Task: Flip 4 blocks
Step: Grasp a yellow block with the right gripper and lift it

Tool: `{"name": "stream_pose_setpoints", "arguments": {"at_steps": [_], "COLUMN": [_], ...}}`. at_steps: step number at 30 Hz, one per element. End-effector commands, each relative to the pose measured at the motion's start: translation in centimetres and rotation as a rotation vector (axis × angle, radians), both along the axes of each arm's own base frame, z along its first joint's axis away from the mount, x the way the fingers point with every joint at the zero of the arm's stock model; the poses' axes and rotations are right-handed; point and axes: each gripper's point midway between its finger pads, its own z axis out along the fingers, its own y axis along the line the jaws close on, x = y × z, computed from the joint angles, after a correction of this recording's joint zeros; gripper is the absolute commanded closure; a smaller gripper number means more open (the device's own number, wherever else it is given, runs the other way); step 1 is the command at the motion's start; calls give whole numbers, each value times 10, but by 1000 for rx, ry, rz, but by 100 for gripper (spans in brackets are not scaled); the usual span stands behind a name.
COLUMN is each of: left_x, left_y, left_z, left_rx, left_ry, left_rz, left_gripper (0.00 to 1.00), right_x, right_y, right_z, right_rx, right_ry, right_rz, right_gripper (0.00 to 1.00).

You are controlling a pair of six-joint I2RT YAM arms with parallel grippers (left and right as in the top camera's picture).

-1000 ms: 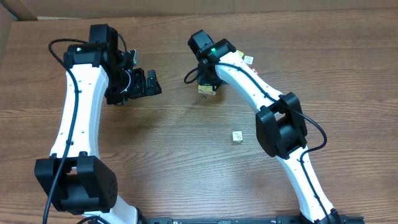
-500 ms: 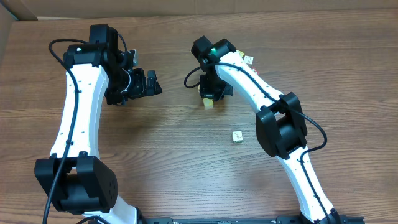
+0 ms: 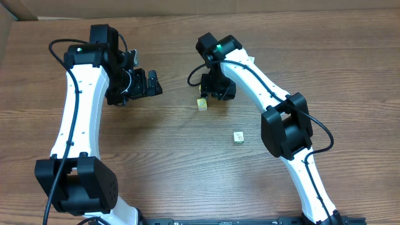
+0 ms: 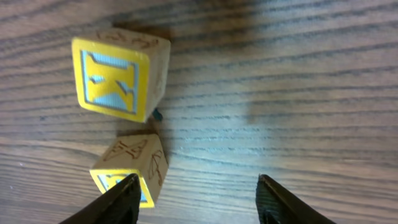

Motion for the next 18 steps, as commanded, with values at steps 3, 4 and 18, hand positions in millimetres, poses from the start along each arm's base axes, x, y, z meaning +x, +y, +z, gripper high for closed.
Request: {"name": "stream_pose_setpoints", "arguments": {"at_steps": [3, 4, 18], "left_x": [4, 4, 4], "left_y": [-1, -1, -1], "left_z": [4, 4, 4], "left_rx": [5, 5, 5], "left_ry": [-14, -14, -14], "left_rz": [4, 4, 4], "left_gripper": [0, 0, 0], "right_x": [6, 5, -6], "right_y": [16, 18, 38], "right_z": [33, 33, 31], "right_rx": [47, 47, -36], "right_ry": [-92, -96, -177], "right_rz": [28, 33, 154], "right_gripper": [37, 37, 37]}}
